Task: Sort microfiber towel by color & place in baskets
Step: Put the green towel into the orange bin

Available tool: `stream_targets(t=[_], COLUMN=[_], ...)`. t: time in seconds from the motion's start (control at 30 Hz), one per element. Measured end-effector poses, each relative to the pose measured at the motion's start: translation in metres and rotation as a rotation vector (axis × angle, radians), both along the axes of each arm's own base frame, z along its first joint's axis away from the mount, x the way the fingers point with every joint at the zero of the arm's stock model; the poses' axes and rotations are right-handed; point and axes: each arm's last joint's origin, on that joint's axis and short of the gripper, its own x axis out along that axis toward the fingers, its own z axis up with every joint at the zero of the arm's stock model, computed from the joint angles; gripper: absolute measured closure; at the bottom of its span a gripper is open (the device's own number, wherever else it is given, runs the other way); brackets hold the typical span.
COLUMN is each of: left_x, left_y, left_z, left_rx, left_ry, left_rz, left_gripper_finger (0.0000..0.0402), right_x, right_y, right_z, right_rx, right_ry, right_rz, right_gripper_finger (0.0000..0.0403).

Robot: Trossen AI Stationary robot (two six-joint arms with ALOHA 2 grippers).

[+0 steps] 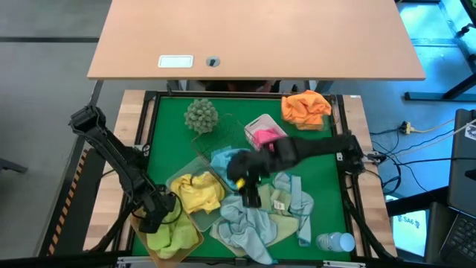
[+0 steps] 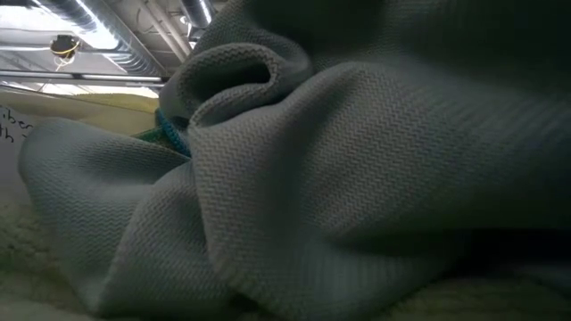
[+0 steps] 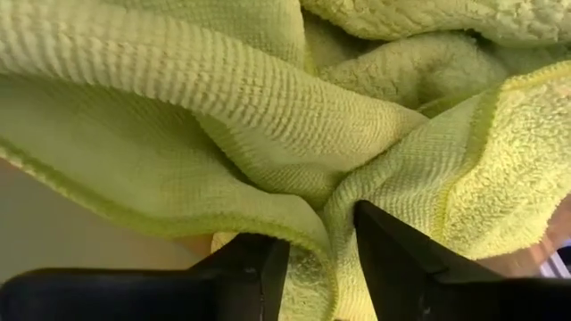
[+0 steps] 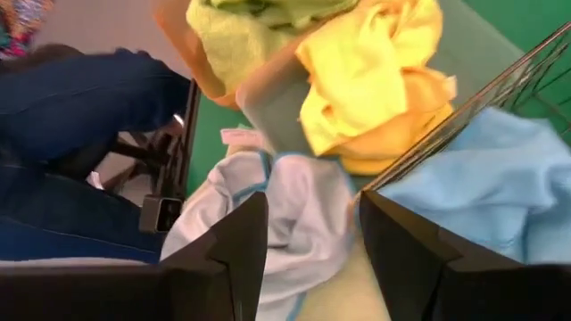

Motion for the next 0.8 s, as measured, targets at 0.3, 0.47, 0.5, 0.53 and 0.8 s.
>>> stream_targets(t=[0.3,0.47,0.5,0.53,0.8], left_x=[-0.002,-0.002,-0.002,-0.003,-0.007], left_y=[-0.001,-0.001,-0.001,-0.001,0.004], left_z=[0.002,0.003,0.004,0.005,0.020], left_rx=[-0.114,-0.126,-0.132,-0.138,-0.197], left_ry=[0.121,0.131,0.130,0.129,0.074], left_rz=[-0.042,-0.029,-0.031,-0.032,-0.033], left_gripper_finger=[0.0272,0.0272,0.0272,0.0272,0.0272], right_x=[-0.005,-0.008,-0.009,-0.010,-0.022], right_y=[0.063,0.089,0.093,0.097,0.118], right_z=[-0.051,-0.083,-0.089,-0.096,-0.134], right_rx=[-0.042,-0.010,-0.008,-0.009,-0.025], right_ry=[0.070,0.072,0.072,0.072,0.092], right_rz=[-0.111,-0.118,-0.110,-0.101,-0.046], right_gripper_finger=[0.0226,0.0226,0.0226,0.0226,0.0226])
